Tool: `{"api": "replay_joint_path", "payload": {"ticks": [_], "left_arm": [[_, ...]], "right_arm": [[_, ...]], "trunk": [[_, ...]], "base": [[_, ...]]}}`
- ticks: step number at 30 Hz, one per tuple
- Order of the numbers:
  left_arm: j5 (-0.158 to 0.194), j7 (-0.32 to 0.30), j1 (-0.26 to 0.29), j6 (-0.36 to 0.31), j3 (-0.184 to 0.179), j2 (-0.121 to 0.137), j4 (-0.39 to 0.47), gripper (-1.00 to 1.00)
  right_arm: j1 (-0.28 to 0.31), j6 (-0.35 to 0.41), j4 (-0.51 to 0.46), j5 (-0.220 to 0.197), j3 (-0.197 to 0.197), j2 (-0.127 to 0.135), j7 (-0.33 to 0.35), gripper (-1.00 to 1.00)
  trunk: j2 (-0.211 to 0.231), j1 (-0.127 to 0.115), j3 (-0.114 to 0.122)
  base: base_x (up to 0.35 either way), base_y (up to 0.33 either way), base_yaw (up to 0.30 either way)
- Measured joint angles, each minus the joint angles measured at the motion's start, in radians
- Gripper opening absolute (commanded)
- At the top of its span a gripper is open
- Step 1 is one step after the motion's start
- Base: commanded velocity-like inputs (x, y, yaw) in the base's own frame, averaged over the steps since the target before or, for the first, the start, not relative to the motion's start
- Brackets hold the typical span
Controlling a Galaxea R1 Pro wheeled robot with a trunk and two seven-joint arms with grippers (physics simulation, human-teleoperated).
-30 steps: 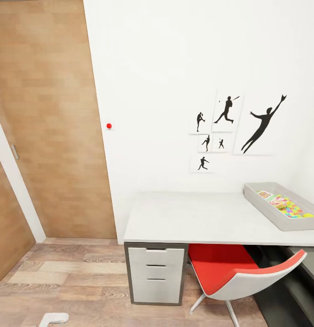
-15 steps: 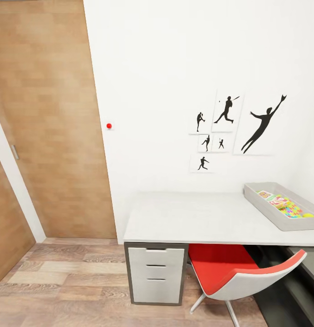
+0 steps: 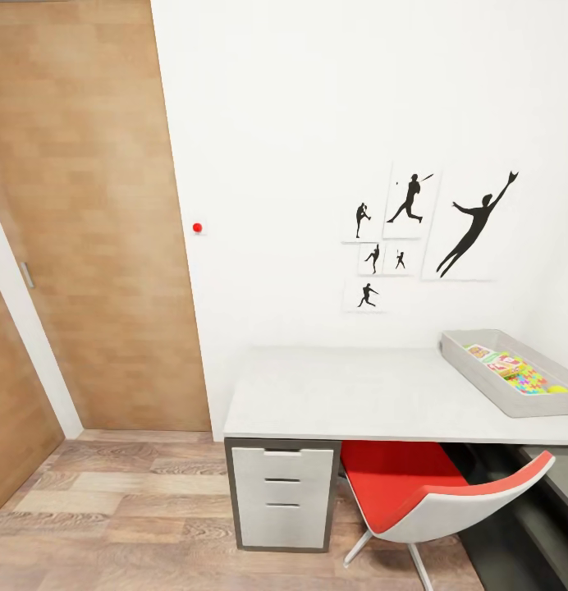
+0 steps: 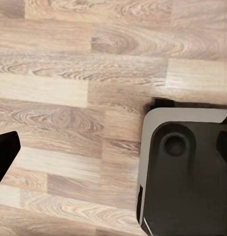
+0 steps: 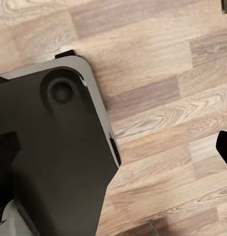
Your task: Put all the toys in the child's room - the three board games (two on the bed and one on the table), the two jigsaw puzzles on the table, and the tennis ball on the table - inside the toy box on the table in the child's room.
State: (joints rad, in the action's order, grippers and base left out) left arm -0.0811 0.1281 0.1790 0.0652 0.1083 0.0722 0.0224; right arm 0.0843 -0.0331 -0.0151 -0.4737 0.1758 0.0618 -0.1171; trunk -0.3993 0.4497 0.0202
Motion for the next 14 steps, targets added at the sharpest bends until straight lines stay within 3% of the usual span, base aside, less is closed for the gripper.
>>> {"api": "replay_joint_path", "payload": {"ticks": [14], "left_arm": [[-0.003, 0.000, 0.000, 0.000, 0.000, -0.012, 0.000, 1.00]], "right_arm": [[0.000, -0.001, 0.000, 0.004, 0.000, -0.009, 0.000, 1.00]], "trunk": [[0.000, 0.000, 0.000]], "base": [[0.000, 0.000, 0.000]]}}
